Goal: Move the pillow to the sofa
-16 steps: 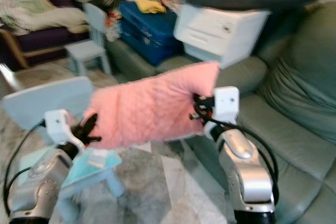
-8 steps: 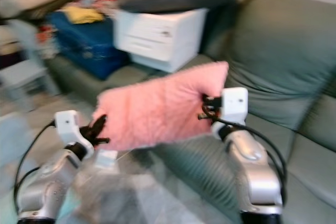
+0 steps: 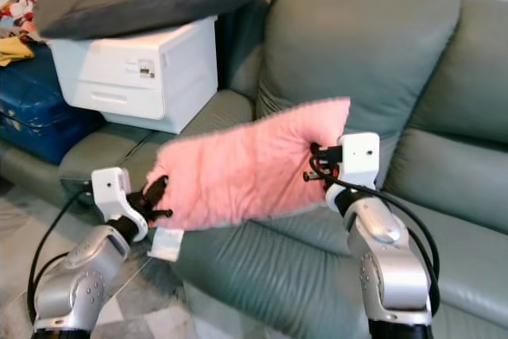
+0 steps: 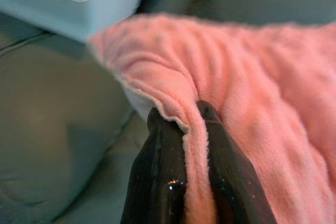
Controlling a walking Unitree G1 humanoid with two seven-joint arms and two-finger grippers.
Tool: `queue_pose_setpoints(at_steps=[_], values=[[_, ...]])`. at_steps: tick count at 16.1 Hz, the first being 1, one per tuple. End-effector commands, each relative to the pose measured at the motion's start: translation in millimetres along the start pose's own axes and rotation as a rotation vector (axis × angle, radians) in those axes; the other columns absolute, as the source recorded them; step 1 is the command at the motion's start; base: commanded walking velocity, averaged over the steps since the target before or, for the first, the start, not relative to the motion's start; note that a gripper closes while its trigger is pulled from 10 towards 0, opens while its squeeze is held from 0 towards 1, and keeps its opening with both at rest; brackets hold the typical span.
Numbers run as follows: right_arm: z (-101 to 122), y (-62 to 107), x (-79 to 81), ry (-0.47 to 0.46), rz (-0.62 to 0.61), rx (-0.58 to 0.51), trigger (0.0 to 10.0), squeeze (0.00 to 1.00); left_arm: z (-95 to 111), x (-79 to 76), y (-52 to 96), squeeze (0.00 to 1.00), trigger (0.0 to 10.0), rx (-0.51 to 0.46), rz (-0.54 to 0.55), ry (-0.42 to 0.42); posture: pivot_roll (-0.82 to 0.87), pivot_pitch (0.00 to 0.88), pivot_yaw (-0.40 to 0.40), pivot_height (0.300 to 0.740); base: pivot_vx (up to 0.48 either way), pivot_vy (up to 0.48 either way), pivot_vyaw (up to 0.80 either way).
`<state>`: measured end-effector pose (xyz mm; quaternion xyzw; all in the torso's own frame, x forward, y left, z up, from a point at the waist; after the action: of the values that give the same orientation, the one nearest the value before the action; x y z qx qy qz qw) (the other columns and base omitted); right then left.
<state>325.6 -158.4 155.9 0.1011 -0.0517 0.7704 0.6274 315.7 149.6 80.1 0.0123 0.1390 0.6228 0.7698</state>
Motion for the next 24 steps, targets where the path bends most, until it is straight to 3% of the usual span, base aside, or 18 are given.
queue_pose_setpoints(at_steps=[1, 8, 18, 24], values=[[8, -0.6, 11.4, 0.010, 0.044, -0.031, 10.0, 0.00, -6, 6.2, 0.8, 0.00, 10.0, 0.042, 0.034, -0.016, -0.07, 0.000, 0.009, 0.740, 0.000, 0.000, 0.00], [8, -0.4, 11.7, 0.007, 0.042, -0.031, 10.0, 0.00, -3, 0.7, -0.3, 0.00, 10.0, 0.032, 0.004, -0.031, -0.07, 0.000, 0.011, 0.740, 0.000, 0.000, 0.00], [8, -0.7, 10.5, 0.006, 0.027, -0.035, 10.0, 0.00, -8, -4.7, 0.2, 0.00, 10.0, 0.070, -0.054, -0.106, -0.07, 0.000, 0.019, 0.740, 0.000, 0.480, 0.00], [7, -0.9, 7.9, 0.013, 0.008, -0.034, 10.0, 0.00, -9, -26.6, 0.9, 0.00, 10.0, 0.052, -0.146, -0.122, -0.07, 0.000, 0.023, 0.740, 0.000, 0.000, -0.09]])
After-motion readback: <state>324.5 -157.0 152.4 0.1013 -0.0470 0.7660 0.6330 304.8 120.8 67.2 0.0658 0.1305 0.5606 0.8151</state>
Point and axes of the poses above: a point about 5 cm out from each wrist's last joint towards the gripper, its own y axis pointing back from the gripper into the wrist, its own z axis along the axis of the wrist's last joint, x = y × z, the point moved 4 cm from there along -y, pointing out of the wrist towards the gripper, and after that the axes turned 11 degrees about -y, right-handed, at the moved point
